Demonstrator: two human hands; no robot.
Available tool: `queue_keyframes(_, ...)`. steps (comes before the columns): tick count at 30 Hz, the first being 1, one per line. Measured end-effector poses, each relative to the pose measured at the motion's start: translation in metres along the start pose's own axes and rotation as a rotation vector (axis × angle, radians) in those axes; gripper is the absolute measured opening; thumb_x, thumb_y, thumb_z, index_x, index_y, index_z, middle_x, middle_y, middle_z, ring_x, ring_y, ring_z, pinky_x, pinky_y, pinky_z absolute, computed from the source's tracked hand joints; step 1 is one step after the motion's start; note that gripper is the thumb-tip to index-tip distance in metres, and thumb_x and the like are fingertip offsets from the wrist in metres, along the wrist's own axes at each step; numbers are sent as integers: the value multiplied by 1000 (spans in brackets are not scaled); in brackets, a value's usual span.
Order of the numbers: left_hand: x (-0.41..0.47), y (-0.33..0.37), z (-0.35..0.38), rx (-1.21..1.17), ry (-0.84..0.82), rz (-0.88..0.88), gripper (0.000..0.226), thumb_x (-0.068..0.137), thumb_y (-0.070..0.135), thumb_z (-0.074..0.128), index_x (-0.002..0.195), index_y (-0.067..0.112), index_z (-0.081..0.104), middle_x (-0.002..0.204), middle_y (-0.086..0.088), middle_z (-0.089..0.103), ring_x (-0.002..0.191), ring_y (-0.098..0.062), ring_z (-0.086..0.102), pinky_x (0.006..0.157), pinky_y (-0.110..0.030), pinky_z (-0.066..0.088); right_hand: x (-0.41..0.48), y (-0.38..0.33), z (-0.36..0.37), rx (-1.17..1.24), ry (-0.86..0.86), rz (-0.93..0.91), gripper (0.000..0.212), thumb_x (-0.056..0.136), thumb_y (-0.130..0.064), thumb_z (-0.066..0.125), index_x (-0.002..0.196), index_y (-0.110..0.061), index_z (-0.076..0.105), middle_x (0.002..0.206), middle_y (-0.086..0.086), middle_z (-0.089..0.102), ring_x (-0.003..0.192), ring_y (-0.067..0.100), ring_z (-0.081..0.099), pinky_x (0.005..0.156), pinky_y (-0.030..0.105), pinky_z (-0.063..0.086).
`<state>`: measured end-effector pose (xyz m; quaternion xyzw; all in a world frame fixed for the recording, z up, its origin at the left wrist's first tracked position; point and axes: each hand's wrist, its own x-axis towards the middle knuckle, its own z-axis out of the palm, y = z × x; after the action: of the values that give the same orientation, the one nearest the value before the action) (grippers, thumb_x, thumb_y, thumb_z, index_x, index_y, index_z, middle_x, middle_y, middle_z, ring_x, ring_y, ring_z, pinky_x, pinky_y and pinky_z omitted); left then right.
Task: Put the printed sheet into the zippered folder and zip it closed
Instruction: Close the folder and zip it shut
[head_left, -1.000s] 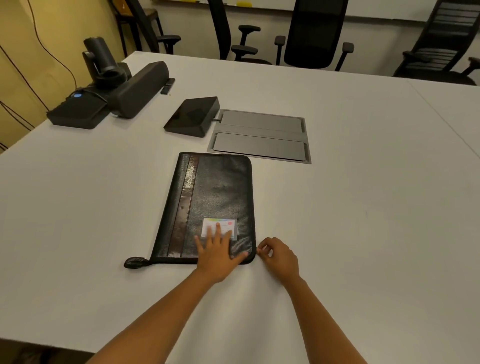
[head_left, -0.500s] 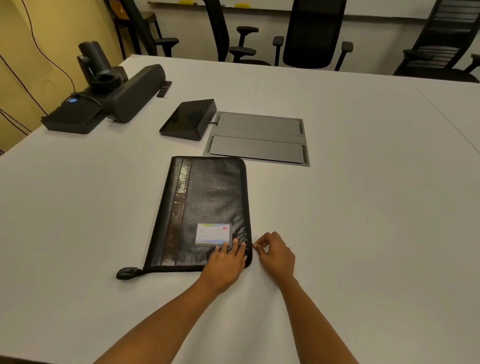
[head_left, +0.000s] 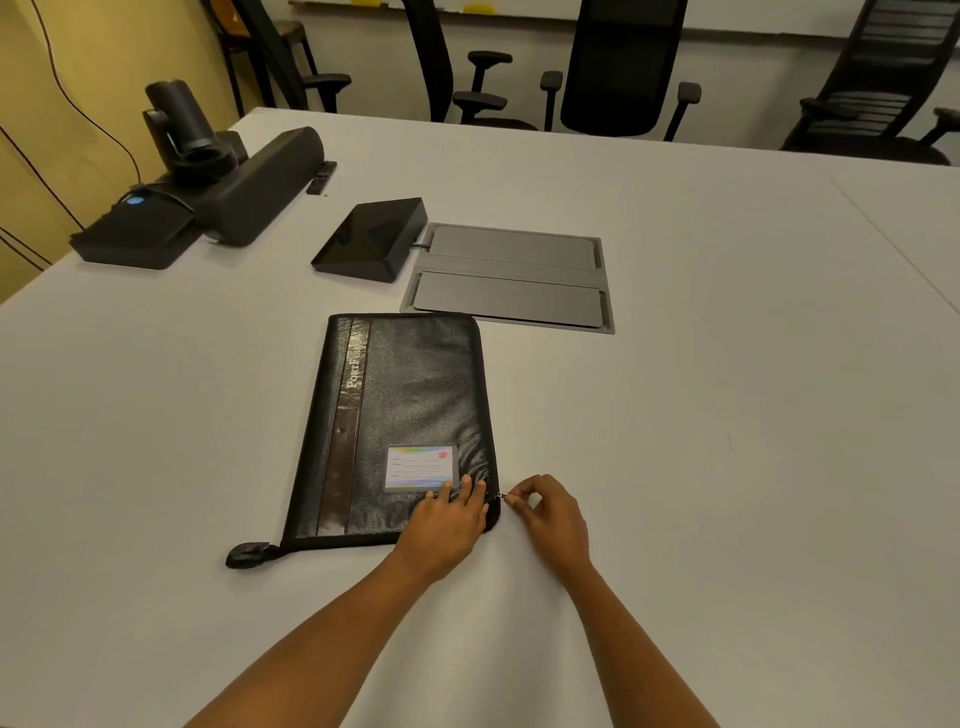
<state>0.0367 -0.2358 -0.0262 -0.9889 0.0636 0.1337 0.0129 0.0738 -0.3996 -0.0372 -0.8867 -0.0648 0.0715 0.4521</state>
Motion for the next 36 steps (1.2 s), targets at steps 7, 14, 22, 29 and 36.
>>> queue_keyframes(7, -11, 1, -9, 3, 13, 28, 46, 96, 34, 37, 135, 13, 49, 134, -13, 56, 117, -33, 59, 87, -41, 53, 25, -17, 16, -111, 120, 89, 13, 89, -32, 57, 94, -19, 60, 98, -7, 63, 85, 9, 59, 67, 24, 42)
queue_keyframes(14, -13, 1, -8, 97, 66, 40, 49, 86, 41, 58, 125, 12, 59, 126, -12, 62, 108, -31, 65, 83, -37, 55, 70, -34, 26, -152, 148, 145, 11, 91, -28, 56, 95, -18, 58, 104, -2, 62, 86, 19, 63, 69, 28, 42)
queue_keyframes(22, -15, 2, -1, -68, 316, 27, 54, 89, 51, 32, 100, 21, 75, 102, 1, 75, 89, -18, 72, 72, -31, 59, 78, -13, 13, -232, -27, -16, 12, 91, -31, 55, 93, -20, 59, 100, -5, 60, 77, 5, 51, 64, 23, 36)
queue_keyframes(29, 21, -15, -14, -152, 276, -68, 57, 94, 49, 22, 133, 21, 52, 143, -1, 48, 133, -20, 44, 111, -43, 32, 77, -8, 15, -245, -14, -60, 14, 91, -35, 53, 94, -22, 58, 100, -9, 58, 74, 2, 51, 59, 19, 37)
queue_keyframes(36, 86, -19, -15, -319, 168, -230, 74, 91, 64, 21, 149, 24, -1, 159, -5, -10, 146, -21, -12, 115, -44, -15, 80, -4, 20, -293, 3, -83, 13, 91, -36, 51, 96, -26, 56, 98, -11, 58, 69, 1, 50, 57, 17, 39)
